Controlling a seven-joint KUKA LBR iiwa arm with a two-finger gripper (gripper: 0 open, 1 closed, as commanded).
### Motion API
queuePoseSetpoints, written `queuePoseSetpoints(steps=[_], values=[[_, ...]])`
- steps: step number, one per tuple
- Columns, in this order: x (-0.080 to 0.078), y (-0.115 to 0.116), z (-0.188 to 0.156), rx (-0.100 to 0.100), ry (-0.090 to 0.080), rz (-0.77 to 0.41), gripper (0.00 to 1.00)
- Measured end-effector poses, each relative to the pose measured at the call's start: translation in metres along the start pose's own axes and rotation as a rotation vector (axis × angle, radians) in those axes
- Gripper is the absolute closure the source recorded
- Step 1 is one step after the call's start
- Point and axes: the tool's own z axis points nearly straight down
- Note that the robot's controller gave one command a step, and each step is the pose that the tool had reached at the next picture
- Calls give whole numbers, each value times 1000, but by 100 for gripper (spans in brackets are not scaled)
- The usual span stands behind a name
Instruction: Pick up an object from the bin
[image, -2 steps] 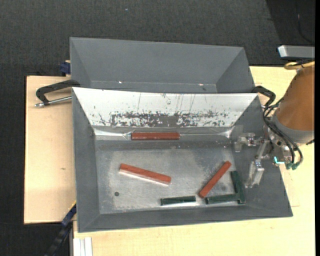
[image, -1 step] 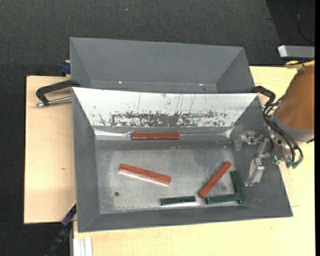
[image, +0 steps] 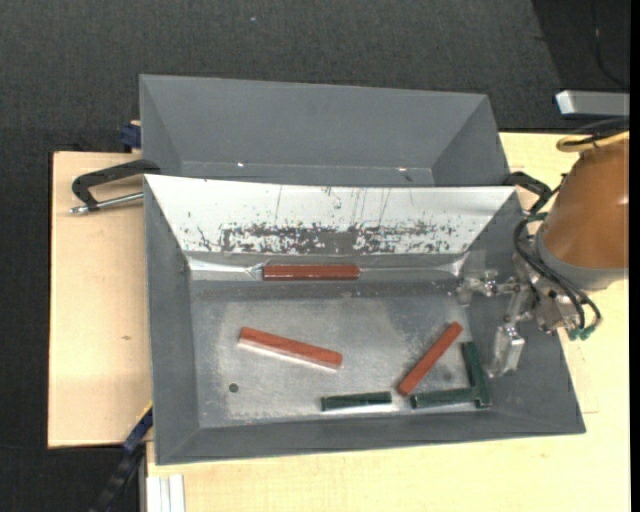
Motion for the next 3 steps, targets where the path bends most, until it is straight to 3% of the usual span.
queuePoseSetpoints(steps=[1,2,3], values=[[-31,-5,68,-2,2,-190,0],[-12,21,91,-5,7,-263,100],[-12,21,91,-5,6,-263,100]])
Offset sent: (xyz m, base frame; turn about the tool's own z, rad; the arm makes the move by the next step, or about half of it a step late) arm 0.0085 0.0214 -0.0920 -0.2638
